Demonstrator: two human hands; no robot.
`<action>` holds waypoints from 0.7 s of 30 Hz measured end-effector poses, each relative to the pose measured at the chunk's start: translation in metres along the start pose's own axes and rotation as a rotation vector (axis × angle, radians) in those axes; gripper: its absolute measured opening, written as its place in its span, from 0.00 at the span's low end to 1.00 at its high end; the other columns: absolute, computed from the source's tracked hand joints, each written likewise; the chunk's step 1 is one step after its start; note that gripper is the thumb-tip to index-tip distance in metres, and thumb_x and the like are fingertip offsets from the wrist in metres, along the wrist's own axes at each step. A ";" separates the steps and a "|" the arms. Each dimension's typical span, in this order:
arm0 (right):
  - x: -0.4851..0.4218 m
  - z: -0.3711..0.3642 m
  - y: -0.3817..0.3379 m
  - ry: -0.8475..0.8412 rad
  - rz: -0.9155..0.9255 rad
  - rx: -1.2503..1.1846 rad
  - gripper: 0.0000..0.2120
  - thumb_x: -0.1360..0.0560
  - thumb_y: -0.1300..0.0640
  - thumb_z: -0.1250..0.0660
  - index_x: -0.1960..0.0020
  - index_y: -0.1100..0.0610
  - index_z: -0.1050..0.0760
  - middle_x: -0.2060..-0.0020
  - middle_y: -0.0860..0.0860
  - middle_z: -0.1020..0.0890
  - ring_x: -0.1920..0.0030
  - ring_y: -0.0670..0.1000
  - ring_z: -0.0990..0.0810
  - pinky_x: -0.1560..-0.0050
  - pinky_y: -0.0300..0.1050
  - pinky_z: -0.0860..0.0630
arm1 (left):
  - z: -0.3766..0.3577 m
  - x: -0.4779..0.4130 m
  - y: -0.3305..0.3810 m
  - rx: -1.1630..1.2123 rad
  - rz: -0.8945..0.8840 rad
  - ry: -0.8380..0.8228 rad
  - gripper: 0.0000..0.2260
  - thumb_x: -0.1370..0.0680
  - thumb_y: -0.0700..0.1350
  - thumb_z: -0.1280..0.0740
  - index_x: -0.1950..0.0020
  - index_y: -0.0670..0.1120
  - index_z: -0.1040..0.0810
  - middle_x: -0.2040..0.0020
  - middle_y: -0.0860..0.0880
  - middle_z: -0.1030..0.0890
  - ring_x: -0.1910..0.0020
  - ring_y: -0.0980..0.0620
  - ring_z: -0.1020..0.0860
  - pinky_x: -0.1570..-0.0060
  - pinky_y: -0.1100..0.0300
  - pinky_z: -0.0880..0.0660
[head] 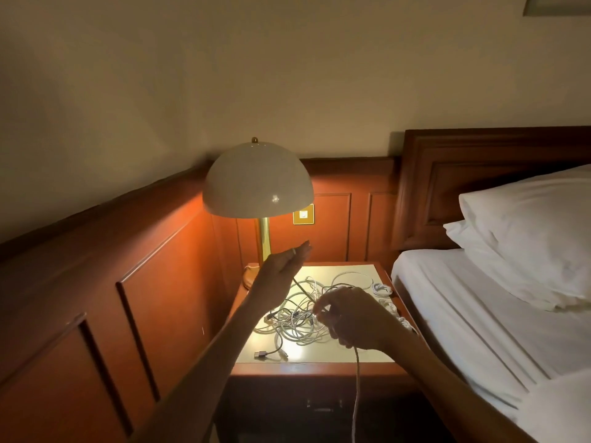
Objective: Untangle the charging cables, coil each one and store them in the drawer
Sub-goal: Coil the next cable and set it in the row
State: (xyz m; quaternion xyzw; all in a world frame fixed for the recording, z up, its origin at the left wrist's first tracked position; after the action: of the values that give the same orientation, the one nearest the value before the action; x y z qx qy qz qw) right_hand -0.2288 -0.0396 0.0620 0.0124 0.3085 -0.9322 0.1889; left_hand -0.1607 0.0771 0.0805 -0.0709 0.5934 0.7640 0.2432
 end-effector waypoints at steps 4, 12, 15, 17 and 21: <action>-0.007 0.045 -0.012 0.016 0.096 0.224 0.08 0.22 0.54 0.31 0.46 0.55 0.15 0.57 0.47 0.15 0.68 0.39 0.24 0.58 0.35 0.27 | -0.035 0.023 -0.013 -0.176 0.092 -0.466 0.12 0.16 0.42 0.42 0.47 0.41 0.19 0.49 0.54 0.16 0.49 0.61 0.19 0.47 0.64 0.26; -0.018 0.075 -0.010 -0.064 0.152 -0.509 0.02 0.29 0.58 0.25 0.58 0.53 0.15 0.68 0.54 0.18 0.73 0.49 0.32 0.73 0.38 0.37 | -0.068 0.059 0.038 0.402 0.264 -0.748 0.14 0.17 0.41 0.42 0.49 0.39 0.17 0.58 0.47 0.15 0.57 0.51 0.16 0.50 0.59 0.21; -0.010 0.033 0.014 0.045 -0.036 -0.920 0.05 0.32 0.50 0.28 0.62 0.51 0.16 0.69 0.52 0.25 0.72 0.48 0.36 0.70 0.41 0.43 | -0.039 0.040 0.037 0.853 0.267 -0.290 0.09 0.22 0.41 0.34 0.57 0.41 0.15 0.62 0.46 0.16 0.62 0.51 0.16 0.57 0.58 0.19; 0.004 -0.002 0.016 0.061 -0.084 -1.043 0.08 0.31 0.48 0.29 0.59 0.52 0.17 0.69 0.52 0.27 0.72 0.47 0.36 0.70 0.40 0.41 | -0.036 0.035 0.027 1.078 0.291 -0.161 0.13 0.22 0.42 0.39 0.51 0.38 0.15 0.53 0.43 0.15 0.54 0.48 0.15 0.52 0.55 0.18; 0.030 -0.029 0.008 0.054 -0.076 -0.768 0.10 0.18 0.53 0.37 0.47 0.57 0.19 0.75 0.50 0.26 0.78 0.48 0.31 0.77 0.41 0.33 | -0.035 0.030 0.010 1.153 0.230 -0.004 0.17 0.16 0.44 0.45 0.36 0.37 0.23 0.38 0.41 0.19 0.40 0.46 0.19 0.34 0.51 0.27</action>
State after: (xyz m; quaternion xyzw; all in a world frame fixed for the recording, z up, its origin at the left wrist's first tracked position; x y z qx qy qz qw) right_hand -0.2560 -0.0391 0.0302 -0.0463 0.6401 -0.7546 0.1367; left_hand -0.1981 0.0514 0.0673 0.1389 0.9165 0.3397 0.1593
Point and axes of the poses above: each hand's wrist, its own x-axis away from the middle knuckle, its own z-axis out of the back of the hand, y = z × x, the point moved 9 cm from there along -x, towards the middle knuckle
